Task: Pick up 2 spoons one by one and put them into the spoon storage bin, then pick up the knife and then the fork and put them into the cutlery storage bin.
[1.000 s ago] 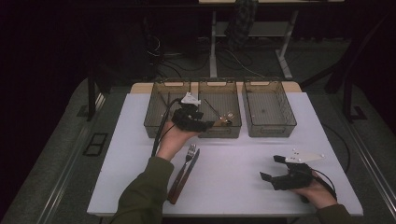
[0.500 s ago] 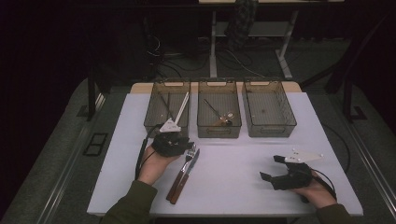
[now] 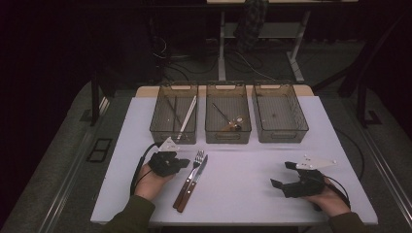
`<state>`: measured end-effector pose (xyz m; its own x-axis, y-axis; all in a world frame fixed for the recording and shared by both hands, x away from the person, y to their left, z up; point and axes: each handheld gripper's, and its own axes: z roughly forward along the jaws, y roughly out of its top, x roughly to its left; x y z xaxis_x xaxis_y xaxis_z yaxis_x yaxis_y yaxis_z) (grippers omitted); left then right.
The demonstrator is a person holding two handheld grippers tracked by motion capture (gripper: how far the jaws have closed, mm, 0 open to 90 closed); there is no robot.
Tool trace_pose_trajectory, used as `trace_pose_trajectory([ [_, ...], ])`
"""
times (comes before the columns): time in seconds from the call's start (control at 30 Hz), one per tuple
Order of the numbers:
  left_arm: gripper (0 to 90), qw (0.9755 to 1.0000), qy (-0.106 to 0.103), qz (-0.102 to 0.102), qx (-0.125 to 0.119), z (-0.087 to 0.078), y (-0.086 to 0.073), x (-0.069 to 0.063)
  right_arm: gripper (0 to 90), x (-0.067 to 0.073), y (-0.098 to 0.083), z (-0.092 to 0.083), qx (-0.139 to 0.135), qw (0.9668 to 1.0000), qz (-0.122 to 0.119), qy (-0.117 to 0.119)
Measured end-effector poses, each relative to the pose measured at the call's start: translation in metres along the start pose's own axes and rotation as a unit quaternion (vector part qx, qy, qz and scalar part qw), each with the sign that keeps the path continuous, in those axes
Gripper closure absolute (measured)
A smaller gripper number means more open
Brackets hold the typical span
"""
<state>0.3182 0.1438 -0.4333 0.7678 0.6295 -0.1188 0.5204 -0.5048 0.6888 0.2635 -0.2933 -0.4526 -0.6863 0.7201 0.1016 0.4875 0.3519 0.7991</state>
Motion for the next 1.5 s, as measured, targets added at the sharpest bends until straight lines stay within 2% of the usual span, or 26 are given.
trace_pose_trajectory([
  [0.17,88.9,0.9999,0.0,0.002,0.015,0.008,-0.001,0.0,11.3,0.001,0.0,0.0,-0.001,1.0,-0.002,0.0],
  [0.57,88.9,0.9998,-0.017,-0.006,0.013,0.017,-0.001,-0.001,11.4,0.0,0.001,0.002,0.001,1.0,-0.004,0.001],
  [0.83,89.0,0.9997,-0.023,0.001,0.013,0.023,0.004,-0.005,11.4,0.001,0.001,0.002,0.001,1.0,-0.005,0.004],
  [1.03,88.9,0.9993,-0.031,0.015,0.014,0.03,0.01,-0.012,11.4,0.001,0.001,0.001,0.0,1.0,-0.005,0.003],
  [1.33,89.0,0.9981,-0.049,0.033,0.017,0.035,0.014,-0.019,11.4,0.001,0.001,0.002,0.001,1.0,-0.005,0.003],
  [1.5,88.9,0.9976,-0.057,0.035,0.015,0.037,0.015,-0.021,11.4,0.001,0.001,0.002,0.001,1.0,-0.004,0.003],
])
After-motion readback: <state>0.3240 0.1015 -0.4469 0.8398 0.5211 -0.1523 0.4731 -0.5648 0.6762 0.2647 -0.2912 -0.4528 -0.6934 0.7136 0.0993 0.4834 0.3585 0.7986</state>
